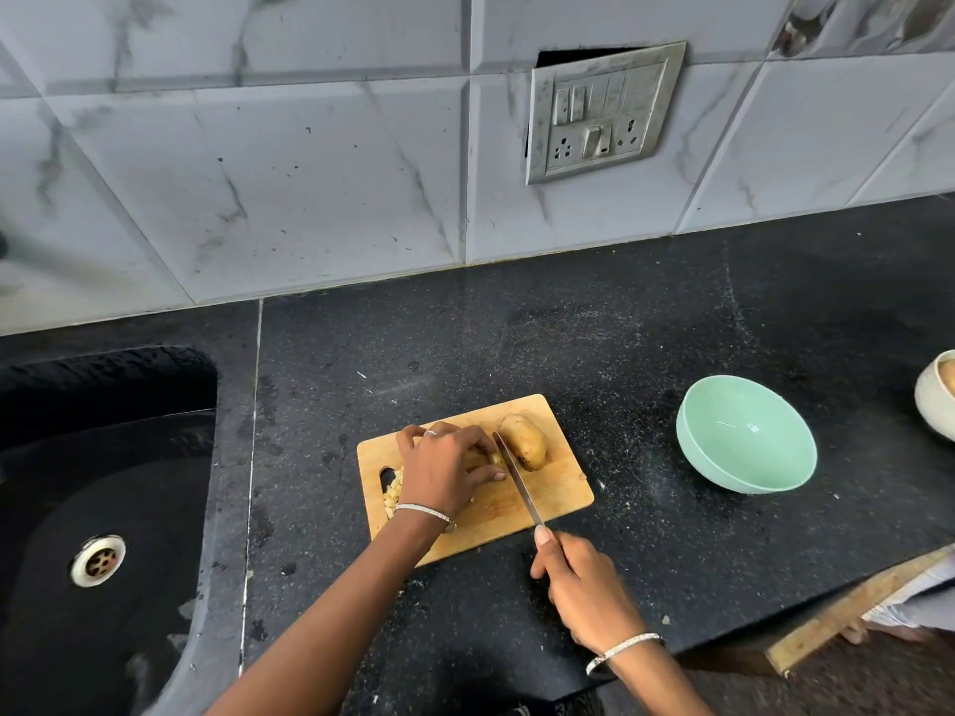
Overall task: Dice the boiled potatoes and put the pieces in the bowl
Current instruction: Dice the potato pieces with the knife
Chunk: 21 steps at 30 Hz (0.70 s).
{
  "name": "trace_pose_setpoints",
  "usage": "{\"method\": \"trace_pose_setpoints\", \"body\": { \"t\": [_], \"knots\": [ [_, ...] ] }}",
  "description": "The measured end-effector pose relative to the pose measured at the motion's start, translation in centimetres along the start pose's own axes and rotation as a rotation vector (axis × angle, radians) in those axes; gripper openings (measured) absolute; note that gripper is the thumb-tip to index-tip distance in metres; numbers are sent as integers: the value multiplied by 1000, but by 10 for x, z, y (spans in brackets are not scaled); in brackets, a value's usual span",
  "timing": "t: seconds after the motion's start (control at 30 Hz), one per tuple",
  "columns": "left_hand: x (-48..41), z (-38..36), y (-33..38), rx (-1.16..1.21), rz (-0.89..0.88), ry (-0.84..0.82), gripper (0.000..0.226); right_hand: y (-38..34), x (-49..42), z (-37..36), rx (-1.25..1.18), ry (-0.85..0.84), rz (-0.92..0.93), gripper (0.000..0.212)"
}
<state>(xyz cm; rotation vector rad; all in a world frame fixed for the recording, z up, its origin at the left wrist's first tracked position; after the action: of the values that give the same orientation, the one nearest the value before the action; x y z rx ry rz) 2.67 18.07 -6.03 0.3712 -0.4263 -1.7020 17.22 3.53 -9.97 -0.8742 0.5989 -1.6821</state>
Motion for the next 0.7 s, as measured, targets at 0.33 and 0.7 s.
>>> {"method": "trace_pose_setpoints", "body": {
  "t": [0.33,0.7],
  "knots": [
    [1,2,-3,41,9,5,30,3,0,-1,-47,-19,-25,50],
    [1,4,-1,58,-10,-20,32,3,1,-1,-58,-25,-36,50]
  ]
}}
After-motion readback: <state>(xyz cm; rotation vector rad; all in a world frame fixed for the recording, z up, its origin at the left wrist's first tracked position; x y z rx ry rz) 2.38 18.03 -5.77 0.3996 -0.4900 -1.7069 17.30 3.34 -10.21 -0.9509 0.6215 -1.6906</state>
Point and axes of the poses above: each hand's wrist, its own x-axis away from the middle knuckle, its own z-axis out of the back of the hand, y = z × x, the point moved 9 cm from there along -x, towards the middle knuckle, and after that the axes turned 11 degrees about z, right-handed, at the moved point
